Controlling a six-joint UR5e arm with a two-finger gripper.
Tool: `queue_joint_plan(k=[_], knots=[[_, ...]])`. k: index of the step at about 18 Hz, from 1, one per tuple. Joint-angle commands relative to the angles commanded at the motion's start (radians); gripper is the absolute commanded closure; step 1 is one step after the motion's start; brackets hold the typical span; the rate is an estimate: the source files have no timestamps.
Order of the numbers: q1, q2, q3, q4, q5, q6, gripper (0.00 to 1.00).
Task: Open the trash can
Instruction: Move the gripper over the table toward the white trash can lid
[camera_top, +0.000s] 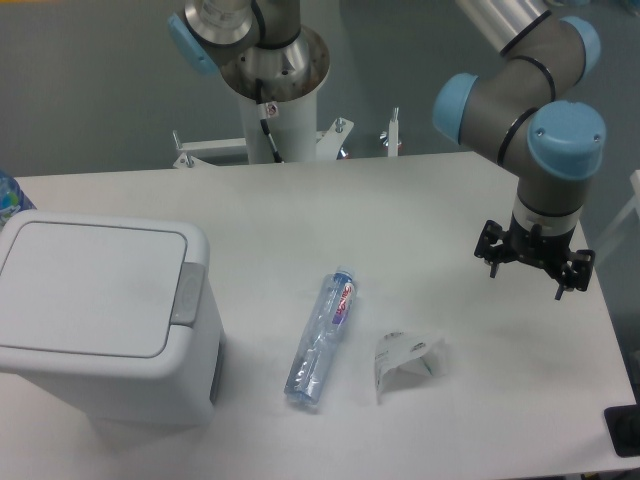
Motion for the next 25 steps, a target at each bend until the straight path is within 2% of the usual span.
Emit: queue_joint_plan(k=[4, 7, 10, 16, 19, 22, 25], knots=[[-0.021, 0.018, -0.006, -0.003, -0.02, -0.003, 0.0], [-0.021, 0.046, -0.054, 0.011, -0.138, -0.008, 0.0], [-0.038, 0.083, -0.092, 0.011, -0.19, -0.127, 0.0], [-0.123, 0.095, -0.075, 0.011, -0.284, -0.342, 0.0], [-0.169, 0.126, -0.049, 0.011, -0.371, -0.475, 0.0], [-0.212, 0.132, -0.005, 0.011, -0.464, -0.524, 0.0], [-0.225, 0.163, -0.002, 0.012, -0.581, -0.586, 0.0]])
